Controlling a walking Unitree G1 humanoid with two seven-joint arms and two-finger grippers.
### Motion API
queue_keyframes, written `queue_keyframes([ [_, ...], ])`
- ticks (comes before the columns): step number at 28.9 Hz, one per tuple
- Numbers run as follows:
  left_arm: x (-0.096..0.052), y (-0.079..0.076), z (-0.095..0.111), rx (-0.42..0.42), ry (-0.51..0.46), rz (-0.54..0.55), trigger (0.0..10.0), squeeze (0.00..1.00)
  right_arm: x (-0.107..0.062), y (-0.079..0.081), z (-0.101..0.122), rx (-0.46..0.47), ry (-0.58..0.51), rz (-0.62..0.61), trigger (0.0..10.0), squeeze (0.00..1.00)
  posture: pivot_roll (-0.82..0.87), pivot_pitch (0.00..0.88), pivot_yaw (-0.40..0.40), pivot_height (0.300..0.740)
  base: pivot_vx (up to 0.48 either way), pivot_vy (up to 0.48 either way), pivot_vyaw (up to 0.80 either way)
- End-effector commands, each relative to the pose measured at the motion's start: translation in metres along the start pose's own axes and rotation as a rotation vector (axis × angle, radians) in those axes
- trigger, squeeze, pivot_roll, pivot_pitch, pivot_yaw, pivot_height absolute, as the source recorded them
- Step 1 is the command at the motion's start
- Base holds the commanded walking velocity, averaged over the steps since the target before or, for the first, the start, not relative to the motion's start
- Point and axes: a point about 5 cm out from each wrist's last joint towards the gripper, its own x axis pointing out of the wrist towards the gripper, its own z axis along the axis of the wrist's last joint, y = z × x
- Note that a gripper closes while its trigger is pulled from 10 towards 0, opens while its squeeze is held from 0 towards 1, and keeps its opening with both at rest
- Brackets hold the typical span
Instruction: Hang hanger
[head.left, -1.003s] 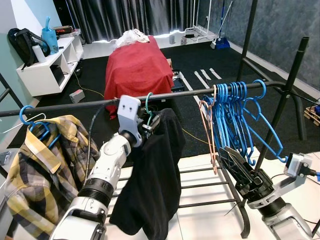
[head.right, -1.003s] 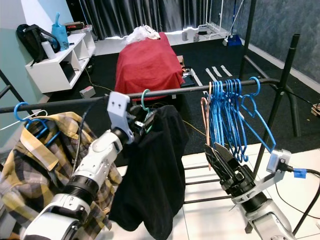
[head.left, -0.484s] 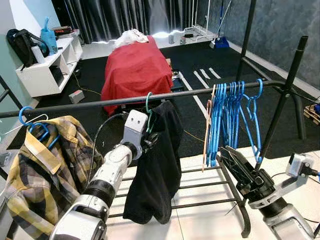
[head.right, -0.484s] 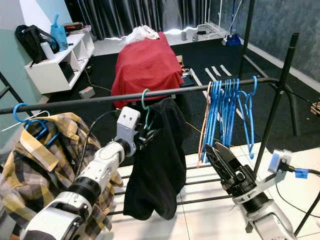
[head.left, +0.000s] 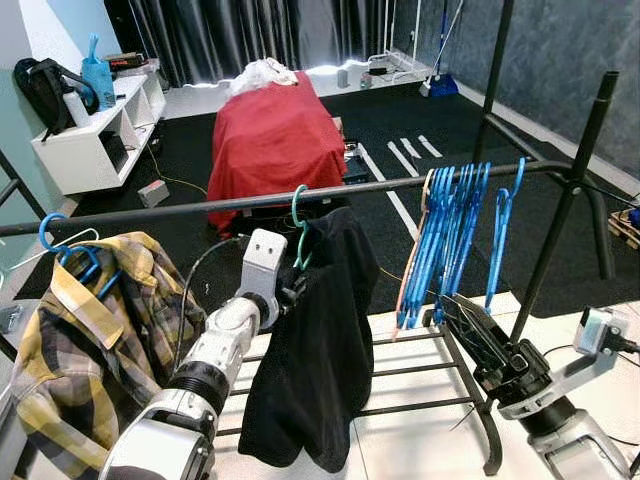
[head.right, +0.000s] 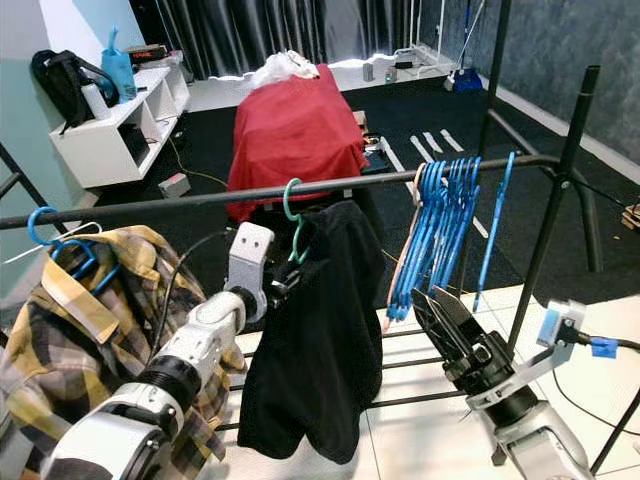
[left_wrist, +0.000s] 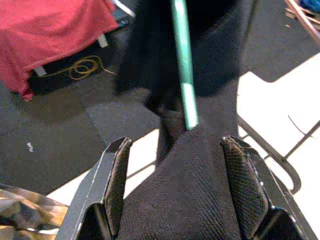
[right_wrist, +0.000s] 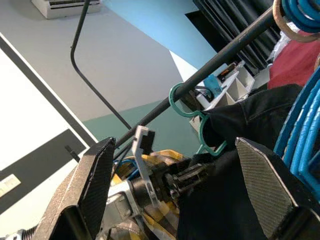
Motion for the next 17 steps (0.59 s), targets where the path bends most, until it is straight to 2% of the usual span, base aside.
queue_keyframes([
  [1,-0.004,-0.01,-0.023,0.009,0.104,-0.053,10.0,0.0,0.001,0.004,0.002,-0.003,-0.005,0.012,10.0,0.0,-0.31,0.0,0.083,0.74,0.0,0.0,0.0],
  [4,-0.003,-0.013,-0.025,0.012,0.111,-0.067,10.0,0.0,0.001,0.004,0.003,-0.003,-0.006,0.01,10.0,0.0,-0.31,0.0,0.083,0.74,0.0,0.0,0.0],
  [5,-0.003,-0.014,-0.024,0.013,0.11,-0.069,2.2,0.0,0.001,0.004,0.003,-0.004,-0.007,0.008,10.0,0.0,-0.31,0.0,0.083,0.74,0.0,0.0,0.0],
  [6,-0.002,-0.014,-0.024,0.019,0.111,-0.066,0.0,0.0,0.002,0.004,0.004,-0.005,-0.009,0.007,10.0,0.0,-0.31,0.0,0.083,0.74,0.0,0.0,0.0],
  [17,-0.001,0.0,-0.013,0.052,0.087,-0.013,0.0,0.0,0.006,0.004,0.007,-0.013,-0.023,0.008,10.0,0.0,-0.31,0.0,0.083,0.74,0.0,0.0,0.0],
])
